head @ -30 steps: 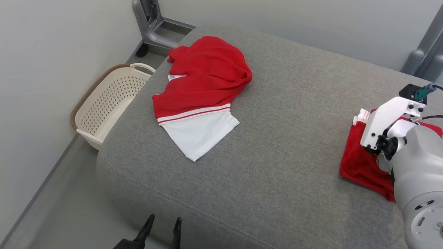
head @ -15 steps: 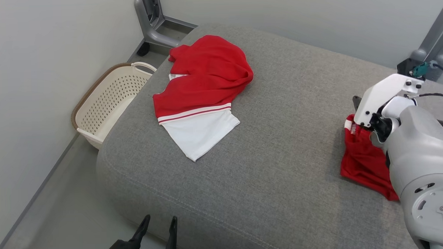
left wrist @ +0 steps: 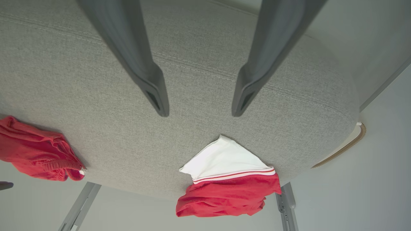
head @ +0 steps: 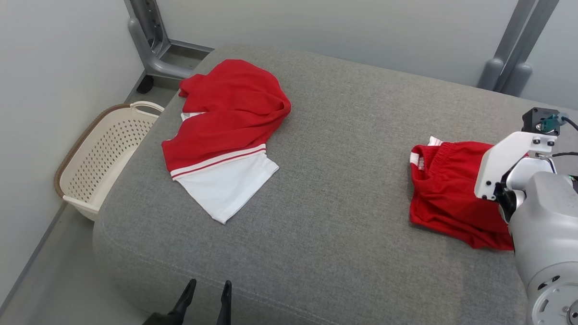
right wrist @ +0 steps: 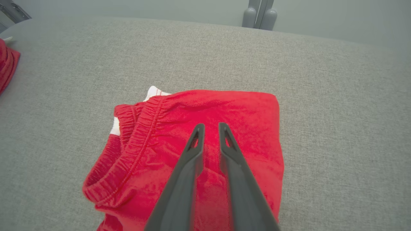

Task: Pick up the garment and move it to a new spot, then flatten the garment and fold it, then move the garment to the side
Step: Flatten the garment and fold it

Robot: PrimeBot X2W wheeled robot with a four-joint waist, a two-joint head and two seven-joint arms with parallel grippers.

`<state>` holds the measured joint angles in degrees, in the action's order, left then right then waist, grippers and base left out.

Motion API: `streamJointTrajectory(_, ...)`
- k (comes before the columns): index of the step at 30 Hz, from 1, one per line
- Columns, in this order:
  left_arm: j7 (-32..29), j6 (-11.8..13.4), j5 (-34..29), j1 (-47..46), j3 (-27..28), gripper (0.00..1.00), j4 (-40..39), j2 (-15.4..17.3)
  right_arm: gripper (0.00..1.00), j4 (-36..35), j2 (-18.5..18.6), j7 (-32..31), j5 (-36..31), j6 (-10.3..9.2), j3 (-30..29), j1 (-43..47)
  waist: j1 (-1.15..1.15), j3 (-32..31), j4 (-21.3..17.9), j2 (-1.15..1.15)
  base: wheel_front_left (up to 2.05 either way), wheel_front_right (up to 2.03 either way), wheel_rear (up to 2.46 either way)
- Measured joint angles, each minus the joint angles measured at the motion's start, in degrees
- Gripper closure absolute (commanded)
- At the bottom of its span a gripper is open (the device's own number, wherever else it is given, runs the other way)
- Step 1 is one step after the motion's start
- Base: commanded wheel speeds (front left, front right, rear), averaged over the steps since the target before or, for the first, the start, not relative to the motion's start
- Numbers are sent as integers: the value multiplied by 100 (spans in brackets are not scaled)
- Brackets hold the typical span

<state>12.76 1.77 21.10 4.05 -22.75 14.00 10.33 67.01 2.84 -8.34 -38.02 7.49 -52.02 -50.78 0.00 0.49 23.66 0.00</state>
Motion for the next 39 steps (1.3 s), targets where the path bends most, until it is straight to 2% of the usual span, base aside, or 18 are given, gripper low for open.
streamJointTrajectory(6, 44, -4, 4, -74, -47, 0, 36, -35, 100, 9, 1, 176, -1, 0, 113, 171, 0, 99, -9, 0, 0, 0, 0)
streamJointTrajectory(16, 93, -21, 37, -118, -101, 0, 152, -92, 100, 313, -8, 277, -2, 0, 297, 246, 0, 250, 331, 0, 0, 0, 0)
streamJointTrajectory(25, 126, -20, 64, -126, -137, 0, 224, -115, 100, 680, -5, 299, 121, 0, 742, 253, 0, 256, 537, 0, 0, 0, 0)
streamJointTrajectory(30, 142, -26, 88, -176, -162, 0, 287, -119, 100, 684, -5, 111, 827, 0, 1341, 536, 0, 225, 601, 0, 0, 0, 0)
streamJointTrajectory(39, 144, -18, 104, -180, -164, 0, 311, -103, 100, 677, 11, 40, 2528, 0, 3012, 819, 0, 149, 570, 0, 0, 0, 0)
